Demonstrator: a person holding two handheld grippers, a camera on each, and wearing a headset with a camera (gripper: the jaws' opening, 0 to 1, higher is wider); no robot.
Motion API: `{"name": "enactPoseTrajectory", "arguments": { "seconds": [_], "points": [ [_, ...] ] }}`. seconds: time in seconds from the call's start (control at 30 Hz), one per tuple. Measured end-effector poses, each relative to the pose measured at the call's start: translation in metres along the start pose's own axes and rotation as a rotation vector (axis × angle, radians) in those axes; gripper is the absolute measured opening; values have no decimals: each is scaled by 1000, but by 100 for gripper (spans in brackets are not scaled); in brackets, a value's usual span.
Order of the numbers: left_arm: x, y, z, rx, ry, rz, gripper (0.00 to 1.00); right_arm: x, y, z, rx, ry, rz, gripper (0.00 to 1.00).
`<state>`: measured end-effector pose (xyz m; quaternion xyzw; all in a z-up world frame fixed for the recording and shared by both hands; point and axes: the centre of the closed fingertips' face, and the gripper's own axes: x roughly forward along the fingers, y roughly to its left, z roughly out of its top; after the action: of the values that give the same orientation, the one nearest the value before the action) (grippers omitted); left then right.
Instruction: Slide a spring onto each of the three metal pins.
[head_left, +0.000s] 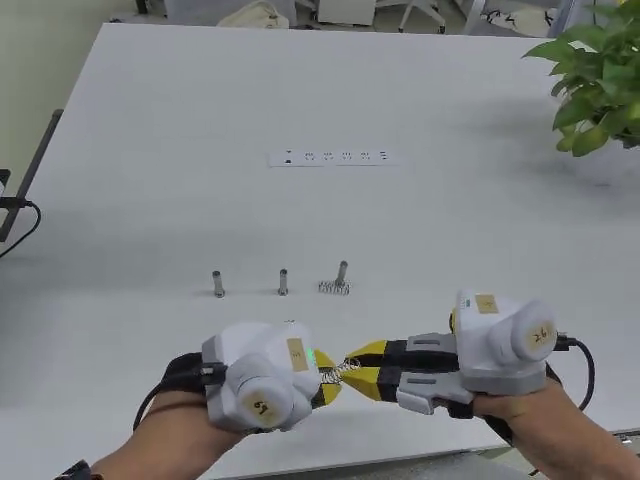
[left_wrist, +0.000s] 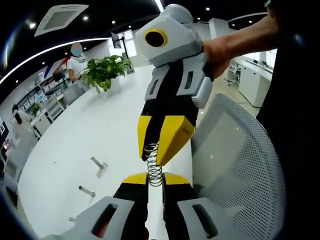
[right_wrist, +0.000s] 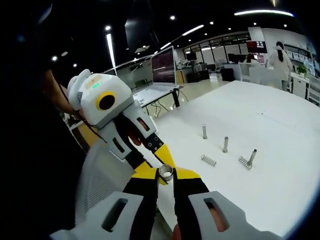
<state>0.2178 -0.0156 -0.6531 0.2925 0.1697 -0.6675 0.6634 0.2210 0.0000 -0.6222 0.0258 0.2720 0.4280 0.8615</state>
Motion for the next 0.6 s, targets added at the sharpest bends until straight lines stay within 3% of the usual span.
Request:
{"name": "enactPoseTrajectory", "arguments": {
  "seconds": [0.37,0.47,0.6],
  "points": [
    [5,-1,5,-51,-32,-6,2,-2,-1,-1,-77,66,5,10],
    [5,-3,5,-44,-30,-9,2,-3,1,-3,-104,92,14,10],
    [7,-8,3,-13,-12,-16,2,-4,2,-4,-137,128,24,17]
  ]
}}
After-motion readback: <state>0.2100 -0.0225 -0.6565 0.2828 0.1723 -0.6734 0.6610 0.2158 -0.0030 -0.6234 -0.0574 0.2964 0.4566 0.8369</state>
